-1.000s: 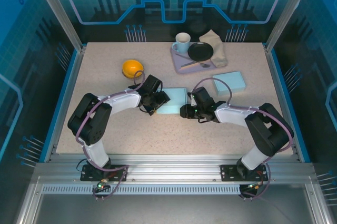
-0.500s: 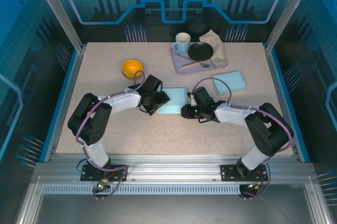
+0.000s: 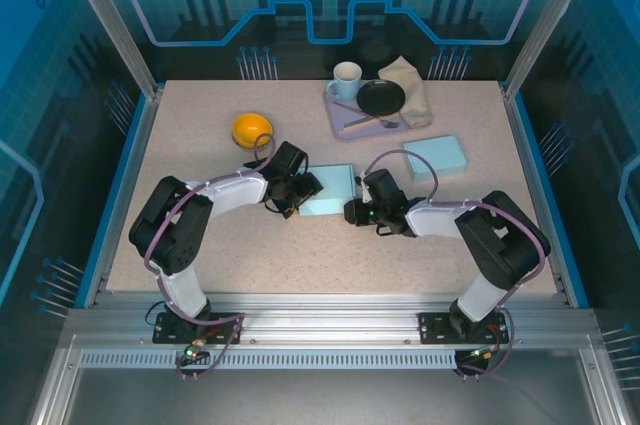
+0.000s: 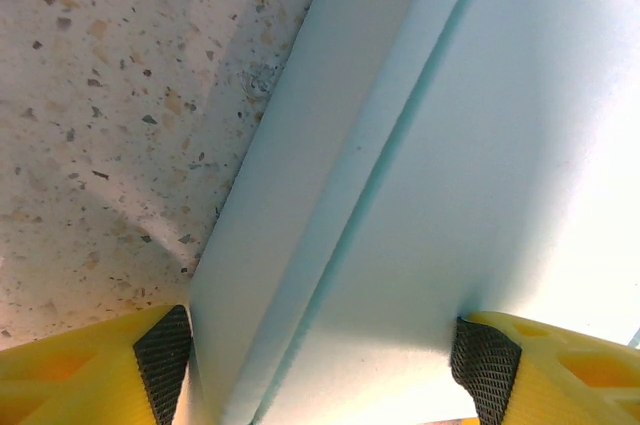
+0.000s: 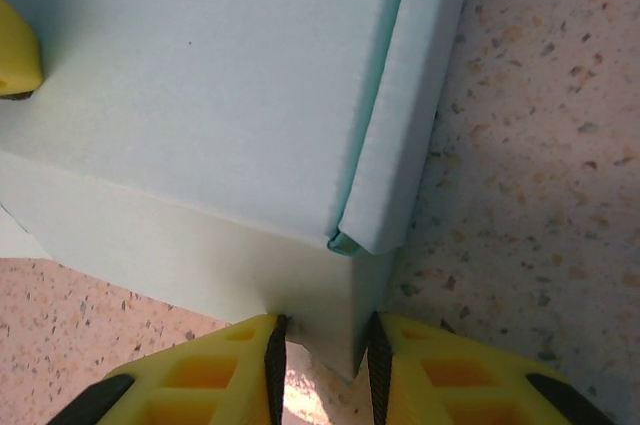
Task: Fold the paper box
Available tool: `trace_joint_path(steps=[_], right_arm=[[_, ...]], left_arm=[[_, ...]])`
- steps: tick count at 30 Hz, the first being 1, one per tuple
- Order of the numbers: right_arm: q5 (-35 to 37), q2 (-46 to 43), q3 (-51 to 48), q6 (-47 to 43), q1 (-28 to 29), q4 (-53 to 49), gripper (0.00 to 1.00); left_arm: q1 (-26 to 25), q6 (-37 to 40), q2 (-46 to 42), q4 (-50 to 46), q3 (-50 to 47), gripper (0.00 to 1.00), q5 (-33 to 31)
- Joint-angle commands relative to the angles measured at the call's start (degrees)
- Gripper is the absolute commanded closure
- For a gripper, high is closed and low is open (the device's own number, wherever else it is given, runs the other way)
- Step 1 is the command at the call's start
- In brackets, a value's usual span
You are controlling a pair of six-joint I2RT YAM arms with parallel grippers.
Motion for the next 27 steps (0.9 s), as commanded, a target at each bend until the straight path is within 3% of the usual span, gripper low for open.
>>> trace_joint_path(steps=[1, 10, 18, 27], right_arm=[[1.9, 2.8, -2.3, -2.5, -0.1, 8.2, 0.70], [2.8, 6.6, -4.6, -4.2, 0.1, 17.1, 0.68], [7.3, 6.4, -3.5, -3.2, 0.1, 12.8, 0.65], [5.4, 2.9, -3.1, -2.0, 0.3, 8.7, 0.63]], left_arm=[[-0.1, 1.4, 5.3, -9.9, -2.9, 0.25, -1.5], [-0.1, 1.4, 5.8, -9.3, -3.3, 0.25, -1.1], [-0.1, 1.4, 5.9, -9.3, -3.5, 0.25, -1.1], [0.7, -1.1, 6.2, -7.2, -5.0, 0.28, 0.4]])
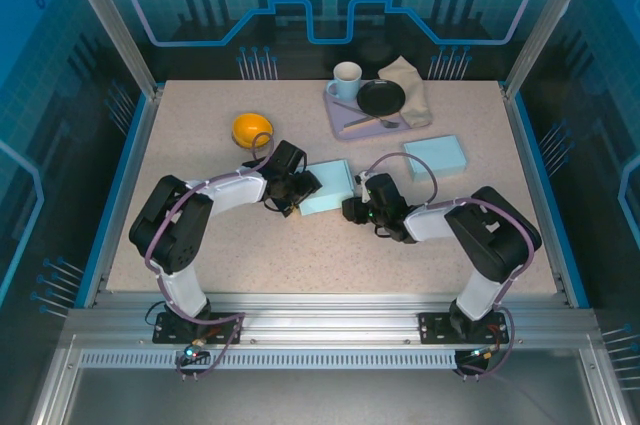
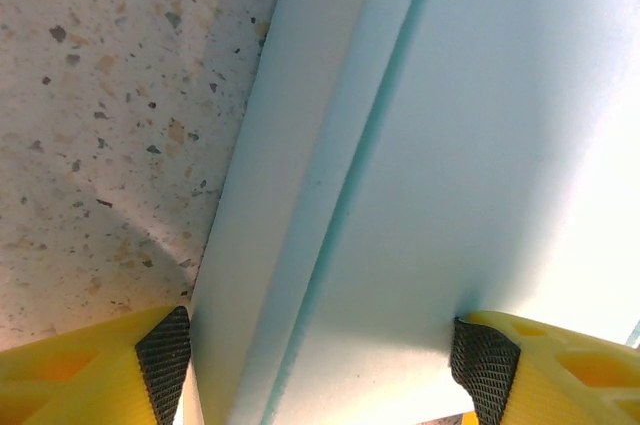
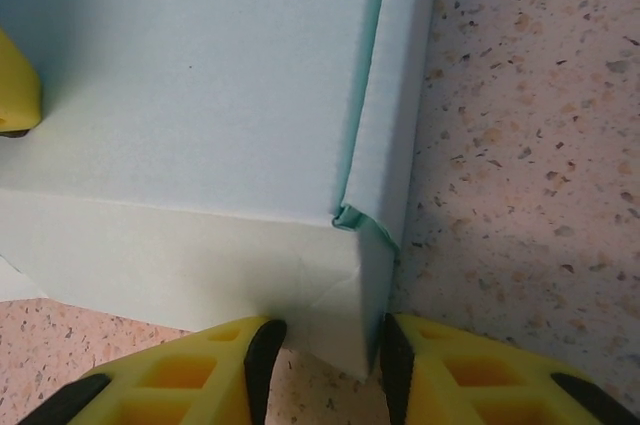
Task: Fold the paper box
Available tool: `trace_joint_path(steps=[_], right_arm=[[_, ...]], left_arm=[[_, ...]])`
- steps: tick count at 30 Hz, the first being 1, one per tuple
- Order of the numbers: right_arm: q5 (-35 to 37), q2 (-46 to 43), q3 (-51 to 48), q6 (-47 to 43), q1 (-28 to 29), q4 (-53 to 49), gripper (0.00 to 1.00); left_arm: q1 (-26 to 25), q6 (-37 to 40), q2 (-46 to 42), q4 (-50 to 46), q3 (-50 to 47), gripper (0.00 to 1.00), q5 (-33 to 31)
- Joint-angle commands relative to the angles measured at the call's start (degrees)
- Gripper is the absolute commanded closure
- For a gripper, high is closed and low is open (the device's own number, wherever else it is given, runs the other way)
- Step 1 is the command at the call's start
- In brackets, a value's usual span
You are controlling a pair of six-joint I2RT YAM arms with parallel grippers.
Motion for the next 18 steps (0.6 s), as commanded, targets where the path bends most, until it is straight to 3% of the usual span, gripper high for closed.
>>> trace_joint_path(steps=[1, 4, 8, 18], right_arm=[[1.4, -0.2, 0.3, 0.5, 0.3, -4.7, 0.63], [1.5, 0.3, 0.7, 0.1, 0.7, -5.2, 0.65], [1.4, 0.8, 0.6, 0.5, 0.9, -5.3, 0.65], [-0.5, -5.1, 0.3, 2.7, -0.7, -12.2, 0.59]], left_arm=[[0.1, -1.1, 6.0, -7.6, -4.8, 0.29, 1.6], [0.1, -2.0, 6.4, -6.4, -4.0, 0.33, 3.8], [0.2, -1.3, 6.3, -9.0, -2.5, 0.32, 1.6], [0.6, -1.4, 7.5, -8.6, -4.4, 0.33, 0.2]])
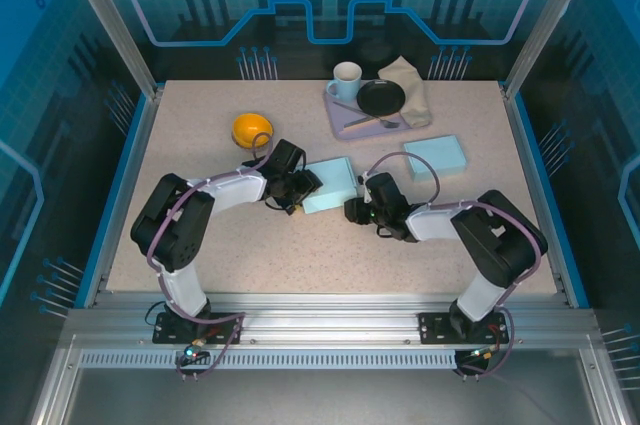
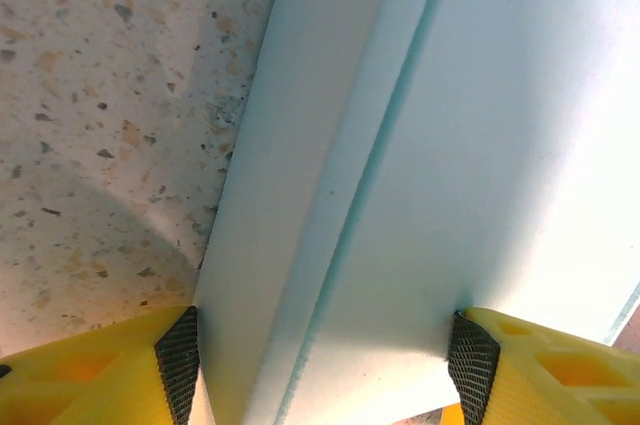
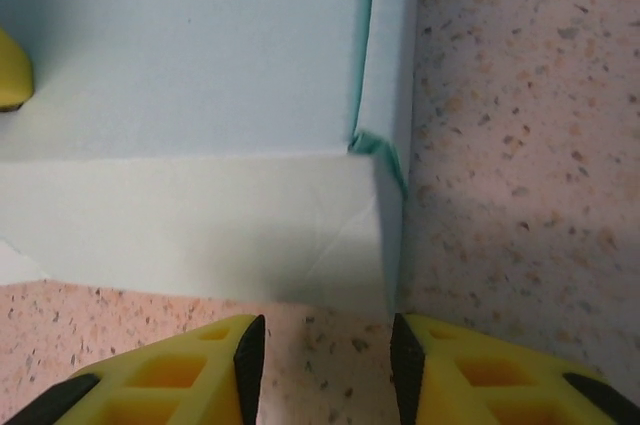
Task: Fold the paper box
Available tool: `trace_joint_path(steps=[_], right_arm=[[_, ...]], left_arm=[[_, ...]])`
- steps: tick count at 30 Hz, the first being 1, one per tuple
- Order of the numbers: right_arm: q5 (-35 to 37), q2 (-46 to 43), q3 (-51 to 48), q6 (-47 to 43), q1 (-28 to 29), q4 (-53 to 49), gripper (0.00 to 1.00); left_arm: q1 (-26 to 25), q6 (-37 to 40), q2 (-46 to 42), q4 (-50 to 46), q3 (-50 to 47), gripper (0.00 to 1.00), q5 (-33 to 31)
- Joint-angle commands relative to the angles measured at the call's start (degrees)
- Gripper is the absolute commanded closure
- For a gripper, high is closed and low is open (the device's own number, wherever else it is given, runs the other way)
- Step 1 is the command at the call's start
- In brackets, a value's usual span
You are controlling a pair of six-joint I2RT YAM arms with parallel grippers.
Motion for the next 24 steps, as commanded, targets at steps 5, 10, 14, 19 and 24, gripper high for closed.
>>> trace_joint_path(steps=[5, 10, 14, 19, 24], right_arm=[[-2.9, -6.0, 0.0, 2.0, -2.1, -9.6, 0.57], [-3.6, -9.7, 1.8, 2.2, -4.0, -15.1, 0.60], [-4.6, -10.4, 4.0, 2.2, -5.3, -17.5, 0.70], [-6.1, -8.3, 5.2, 3.3, -6.1, -15.3, 0.78], [-9.2, -2.6, 5.8, 5.3, -6.3, -8.1, 0.83]], left_arm=[[0.2, 0.1, 6.6, -11.2, -4.5, 0.33, -3.1], [0.3, 0.4, 6.6, -11.4, -4.5, 0.34, -3.2], [0.4, 0.5, 6.5, -11.4, -4.4, 0.34, -3.1], [0.3, 0.5, 6.6, -11.5, -4.3, 0.34, -3.0], [0.3, 0.6, 7.0, -11.6, -3.9, 0.34, -2.7]])
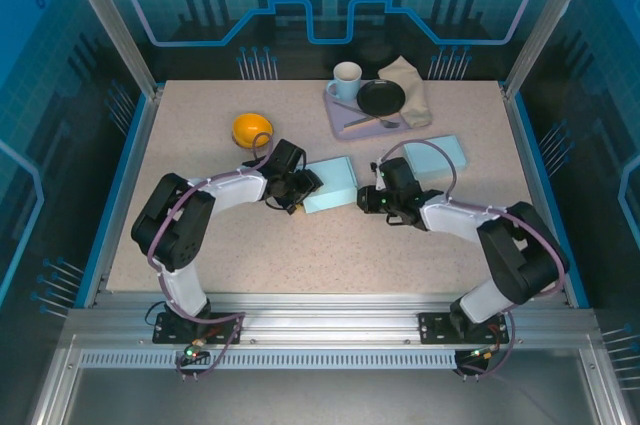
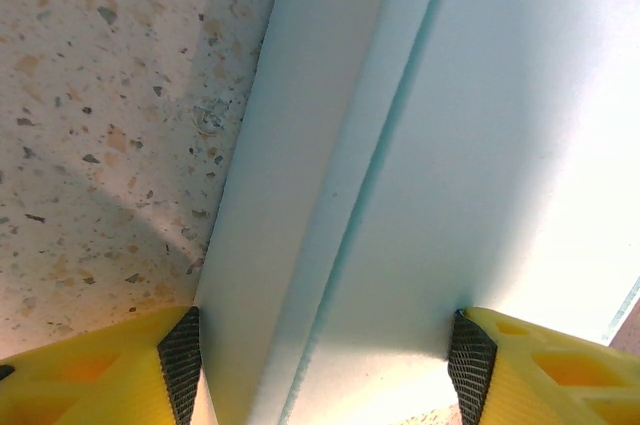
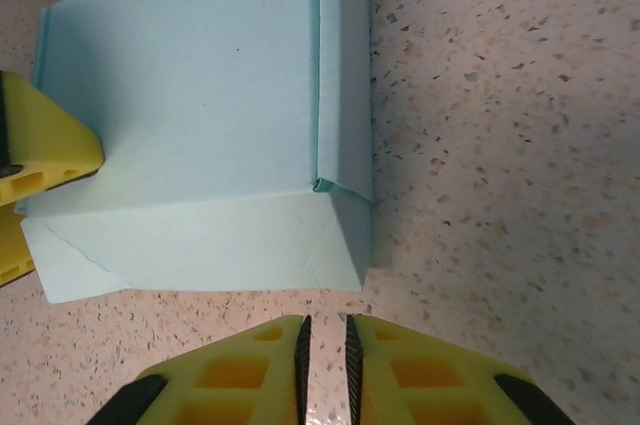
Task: Fold the paper box
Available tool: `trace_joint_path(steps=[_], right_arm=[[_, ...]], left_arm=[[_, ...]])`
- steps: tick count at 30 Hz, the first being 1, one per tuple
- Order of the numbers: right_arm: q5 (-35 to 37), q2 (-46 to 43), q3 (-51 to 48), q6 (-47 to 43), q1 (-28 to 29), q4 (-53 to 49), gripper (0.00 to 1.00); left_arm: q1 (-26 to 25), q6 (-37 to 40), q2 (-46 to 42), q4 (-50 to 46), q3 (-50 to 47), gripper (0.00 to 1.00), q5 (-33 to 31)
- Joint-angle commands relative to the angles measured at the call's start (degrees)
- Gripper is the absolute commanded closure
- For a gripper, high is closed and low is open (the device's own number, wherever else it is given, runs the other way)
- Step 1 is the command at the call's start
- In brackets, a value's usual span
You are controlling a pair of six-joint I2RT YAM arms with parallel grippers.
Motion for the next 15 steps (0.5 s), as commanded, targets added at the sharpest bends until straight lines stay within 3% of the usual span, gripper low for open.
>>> trace_joint_path(steps=[1, 8, 15], right_arm=[[-3.5, 4.8, 1.3, 2.1, -0.9, 5.8, 0.85], [-1.7, 11.5, -3.0, 3.3, -0.7, 26.2, 0.90], [-1.8, 11.2, -0.1, 3.7, 0.4, 21.8, 0.90]], left_arm=[[0.3, 0.6, 6.8, -12.0, -3.8, 0.34, -2.8], [0.3, 0.9, 7.0, -11.5, -4.1, 0.34, -1.9], [0.3, 1.0, 6.9, -11.3, -4.5, 0.34, -1.5]])
